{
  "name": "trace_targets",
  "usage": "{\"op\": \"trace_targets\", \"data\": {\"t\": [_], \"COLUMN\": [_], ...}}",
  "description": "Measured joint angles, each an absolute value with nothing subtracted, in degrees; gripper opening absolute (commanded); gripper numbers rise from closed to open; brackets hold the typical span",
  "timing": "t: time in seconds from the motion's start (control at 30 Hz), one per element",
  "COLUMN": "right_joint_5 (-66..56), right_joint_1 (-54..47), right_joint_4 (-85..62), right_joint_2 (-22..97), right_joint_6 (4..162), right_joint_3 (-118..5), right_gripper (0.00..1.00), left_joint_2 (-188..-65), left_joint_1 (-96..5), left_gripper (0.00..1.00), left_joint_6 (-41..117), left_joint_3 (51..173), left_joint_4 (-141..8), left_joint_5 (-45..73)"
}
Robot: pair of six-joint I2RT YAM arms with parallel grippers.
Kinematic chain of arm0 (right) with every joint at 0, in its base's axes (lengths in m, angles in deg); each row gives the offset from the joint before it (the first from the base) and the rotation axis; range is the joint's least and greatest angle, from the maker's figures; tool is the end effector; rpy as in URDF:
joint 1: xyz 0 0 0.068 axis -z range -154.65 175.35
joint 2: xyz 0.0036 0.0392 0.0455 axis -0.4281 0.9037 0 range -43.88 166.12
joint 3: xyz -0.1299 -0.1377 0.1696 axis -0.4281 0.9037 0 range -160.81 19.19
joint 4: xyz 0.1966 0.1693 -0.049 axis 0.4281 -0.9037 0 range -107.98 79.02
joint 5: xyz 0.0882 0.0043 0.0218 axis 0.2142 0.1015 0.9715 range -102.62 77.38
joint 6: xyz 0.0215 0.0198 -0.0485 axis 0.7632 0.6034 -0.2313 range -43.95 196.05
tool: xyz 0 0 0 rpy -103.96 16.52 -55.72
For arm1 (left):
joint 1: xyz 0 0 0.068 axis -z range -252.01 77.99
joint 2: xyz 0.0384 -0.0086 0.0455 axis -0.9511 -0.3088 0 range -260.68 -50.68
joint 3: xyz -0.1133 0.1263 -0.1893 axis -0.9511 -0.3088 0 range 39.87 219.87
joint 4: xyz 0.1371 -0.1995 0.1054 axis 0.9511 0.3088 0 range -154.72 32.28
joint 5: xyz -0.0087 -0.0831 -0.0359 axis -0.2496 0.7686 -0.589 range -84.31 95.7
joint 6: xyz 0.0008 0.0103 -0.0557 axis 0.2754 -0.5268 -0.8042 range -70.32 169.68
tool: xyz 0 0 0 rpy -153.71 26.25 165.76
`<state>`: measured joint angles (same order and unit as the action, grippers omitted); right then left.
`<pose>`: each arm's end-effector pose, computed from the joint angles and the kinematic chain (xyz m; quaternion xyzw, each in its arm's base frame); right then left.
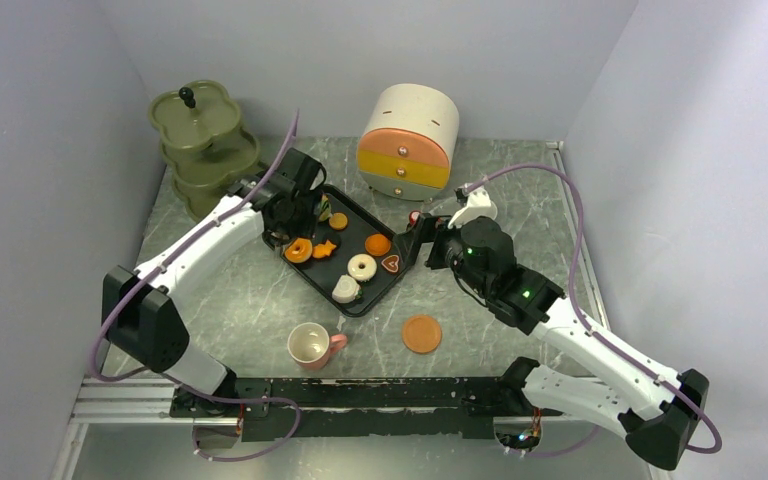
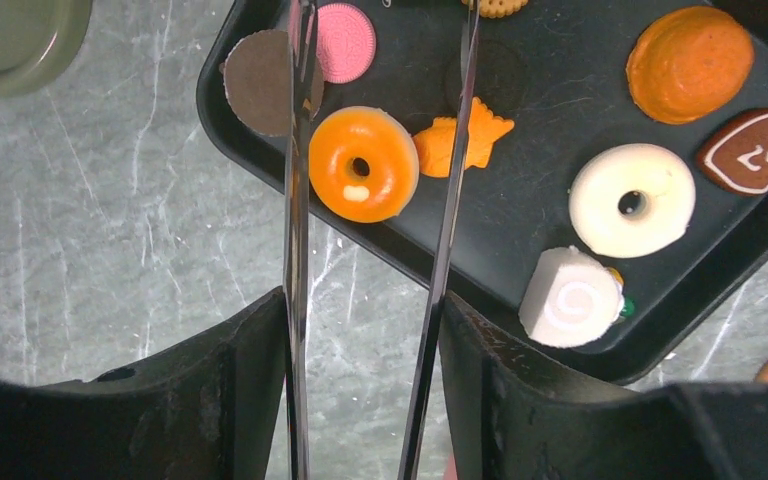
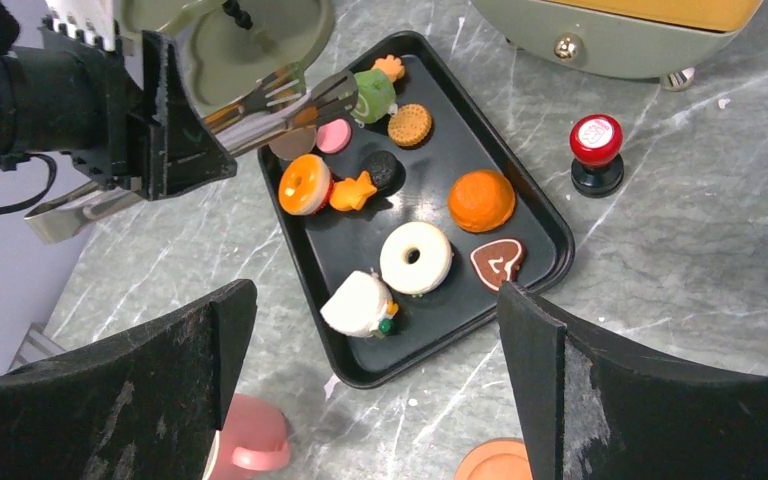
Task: Serve the afternoon tea
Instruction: Pick up the desert from the tray.
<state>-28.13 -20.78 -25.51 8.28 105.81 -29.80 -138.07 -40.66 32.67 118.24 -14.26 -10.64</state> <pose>0.1653 0.1567 0.3188 -0.0352 0.8033 0.2735 0.5279 0.2790 -0.1570 0.2820 0.0821 0.9522 0.0183 0.2938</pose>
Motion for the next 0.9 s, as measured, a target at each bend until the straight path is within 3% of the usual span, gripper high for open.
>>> {"op": "trace_targets", "data": {"t": [0.9], "right_joint_5": [-28.11], "right_joint_1": [-20.78], "right_joint_4": [-25.49], "right_joint_2": [8.10], "right_joint_6": [105.79], "right_joint_3": [-29.80], "right_gripper": [0.94], "left_joint_2": [-146.81], "left_joint_1": [-40.63], "left_gripper": [0.61], "left_joint_6": [36.01], "left_joint_3": [119.05], "left_joint_4": [-19.64], "left_joint_5": [-11.58]}}
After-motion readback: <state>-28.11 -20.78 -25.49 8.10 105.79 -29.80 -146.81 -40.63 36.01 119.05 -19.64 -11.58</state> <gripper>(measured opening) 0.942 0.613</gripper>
